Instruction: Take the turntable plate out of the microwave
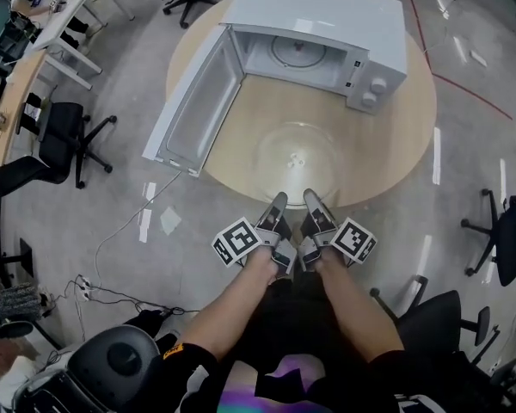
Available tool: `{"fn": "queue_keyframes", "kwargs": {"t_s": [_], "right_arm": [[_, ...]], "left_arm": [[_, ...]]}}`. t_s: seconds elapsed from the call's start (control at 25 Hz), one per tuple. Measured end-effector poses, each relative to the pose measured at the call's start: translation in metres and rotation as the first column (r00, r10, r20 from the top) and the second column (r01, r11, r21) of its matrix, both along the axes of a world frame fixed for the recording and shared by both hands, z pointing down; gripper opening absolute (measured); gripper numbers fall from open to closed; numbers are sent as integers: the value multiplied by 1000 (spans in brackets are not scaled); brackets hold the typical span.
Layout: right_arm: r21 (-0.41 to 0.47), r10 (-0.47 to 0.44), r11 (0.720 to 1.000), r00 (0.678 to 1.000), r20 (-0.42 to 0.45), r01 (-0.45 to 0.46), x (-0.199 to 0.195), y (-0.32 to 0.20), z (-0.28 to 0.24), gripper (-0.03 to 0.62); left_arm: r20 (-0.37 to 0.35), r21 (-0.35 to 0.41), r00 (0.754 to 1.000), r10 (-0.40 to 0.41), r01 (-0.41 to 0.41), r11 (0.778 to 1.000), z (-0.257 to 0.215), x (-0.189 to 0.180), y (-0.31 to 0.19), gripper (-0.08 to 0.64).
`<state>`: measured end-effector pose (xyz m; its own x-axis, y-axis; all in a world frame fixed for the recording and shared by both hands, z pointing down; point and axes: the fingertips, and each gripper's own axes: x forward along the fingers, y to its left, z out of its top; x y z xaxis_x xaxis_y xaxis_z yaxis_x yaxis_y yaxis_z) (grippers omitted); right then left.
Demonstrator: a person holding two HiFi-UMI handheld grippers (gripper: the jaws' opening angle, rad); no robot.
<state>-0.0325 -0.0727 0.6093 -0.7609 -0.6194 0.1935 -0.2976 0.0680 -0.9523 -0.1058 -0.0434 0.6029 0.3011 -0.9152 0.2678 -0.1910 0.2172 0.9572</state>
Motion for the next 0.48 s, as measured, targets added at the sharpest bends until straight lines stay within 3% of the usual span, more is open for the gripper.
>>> {"fn": "queue_keyframes", "kwargs": {"t_s": [0.48], "right_arm": [[-53, 12, 999, 1000, -3, -12, 11, -4, 22, 81]], "left_arm": [[-7, -40, 1000, -28, 28, 999, 20, 10, -4, 95]]}}
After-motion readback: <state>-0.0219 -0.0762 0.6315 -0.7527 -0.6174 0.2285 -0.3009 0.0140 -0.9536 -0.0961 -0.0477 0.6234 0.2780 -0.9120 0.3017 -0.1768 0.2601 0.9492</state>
